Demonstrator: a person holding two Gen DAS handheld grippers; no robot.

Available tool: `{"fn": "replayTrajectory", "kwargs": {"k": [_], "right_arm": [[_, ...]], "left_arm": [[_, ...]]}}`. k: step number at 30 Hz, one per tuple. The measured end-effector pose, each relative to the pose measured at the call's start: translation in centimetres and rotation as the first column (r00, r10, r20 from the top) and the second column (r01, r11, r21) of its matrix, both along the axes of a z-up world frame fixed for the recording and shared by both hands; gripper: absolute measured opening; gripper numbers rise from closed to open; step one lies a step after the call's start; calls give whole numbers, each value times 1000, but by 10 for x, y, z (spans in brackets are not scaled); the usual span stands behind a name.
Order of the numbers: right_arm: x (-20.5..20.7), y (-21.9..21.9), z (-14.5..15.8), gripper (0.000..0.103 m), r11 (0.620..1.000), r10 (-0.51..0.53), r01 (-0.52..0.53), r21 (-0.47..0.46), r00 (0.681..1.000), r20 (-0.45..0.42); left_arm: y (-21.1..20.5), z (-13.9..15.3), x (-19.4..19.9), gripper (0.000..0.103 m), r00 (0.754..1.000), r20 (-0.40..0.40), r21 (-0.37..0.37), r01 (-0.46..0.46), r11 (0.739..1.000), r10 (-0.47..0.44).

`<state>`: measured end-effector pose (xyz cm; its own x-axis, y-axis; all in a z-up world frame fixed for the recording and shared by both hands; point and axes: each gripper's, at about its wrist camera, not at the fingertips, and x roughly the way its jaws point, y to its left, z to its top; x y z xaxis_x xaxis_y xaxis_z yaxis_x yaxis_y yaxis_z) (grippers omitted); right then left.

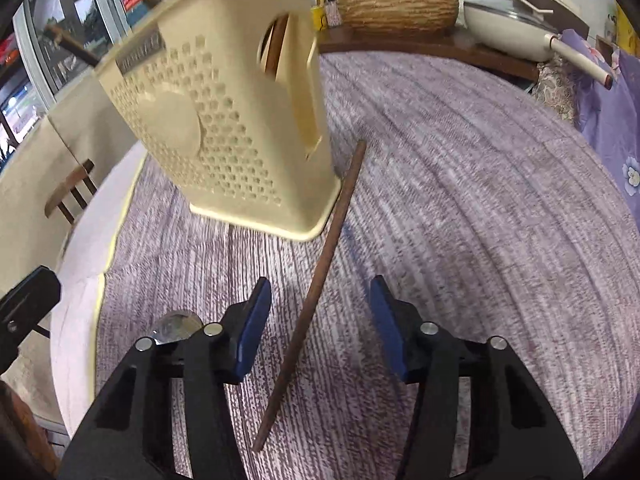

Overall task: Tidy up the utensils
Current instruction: 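Move the left gripper to the last metal spoon while the right gripper reaches the last chopstick, then close the left gripper on the spoon handle while the right gripper closes on the chopstick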

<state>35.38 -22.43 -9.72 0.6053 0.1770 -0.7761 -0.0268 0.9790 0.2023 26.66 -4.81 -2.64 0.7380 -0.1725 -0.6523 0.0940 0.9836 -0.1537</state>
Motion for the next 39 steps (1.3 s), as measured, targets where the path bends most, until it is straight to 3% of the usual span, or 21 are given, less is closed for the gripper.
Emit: {"fn": "replayTrajectory", "kwargs": {"k": [3,12,17,21,22,23,24,25,30,34,36,39], "right_arm": [[-1,7,-3,31,996,-2,3,-87,1000,17],[-20,-25,-6,1,998,48,-47,-47,999,12],[-19,-35,-5,1,998,54,-54,12,998,-20],[-20,-44,-4,6,998,-2,3,66,1000,-20],[-21,-45,-2,17,997,-19,20,75,1000,-17],[-21,-48,0,38,995,-36,37,88,999,-10],[-19,-49,2,46,995,-53,53,89,999,-5],[-15,-50,6,48,995,-62,62,84,998,2],[7,-43,18,48,996,-89,88,23,996,25],[37,-44,3,47,987,-161,161,24,987,-12],[51,-38,1,47,982,-184,185,-48,983,15],[63,-38,1,39,973,-217,218,-77,976,23]], "left_arm": [[-3,-6,1,77,1000,-15,7,6,1000,-5],[-23,-8,-11,78,1000,-26,42,6,999,-4],[-31,-5,-18,78,1000,-5,58,-2,998,2],[-18,1,-19,78,1000,12,42,-25,999,24],[-18,2,-17,78,1000,10,41,-26,999,26],[-18,1,-15,79,1000,2,42,-19,999,19],[-20,-1,-14,79,1000,-7,46,-9,999,9],[-23,-3,-13,79,1000,-11,50,-1,999,1],[-31,-15,-8,80,999,-39,57,13,998,-11],[-29,-23,-9,82,998,-68,70,20,997,-15],[-28,-27,-11,83,997,-79,97,19,995,-11],[-30,-31,-14,83,996,-90,115,31,993,-21]]}}
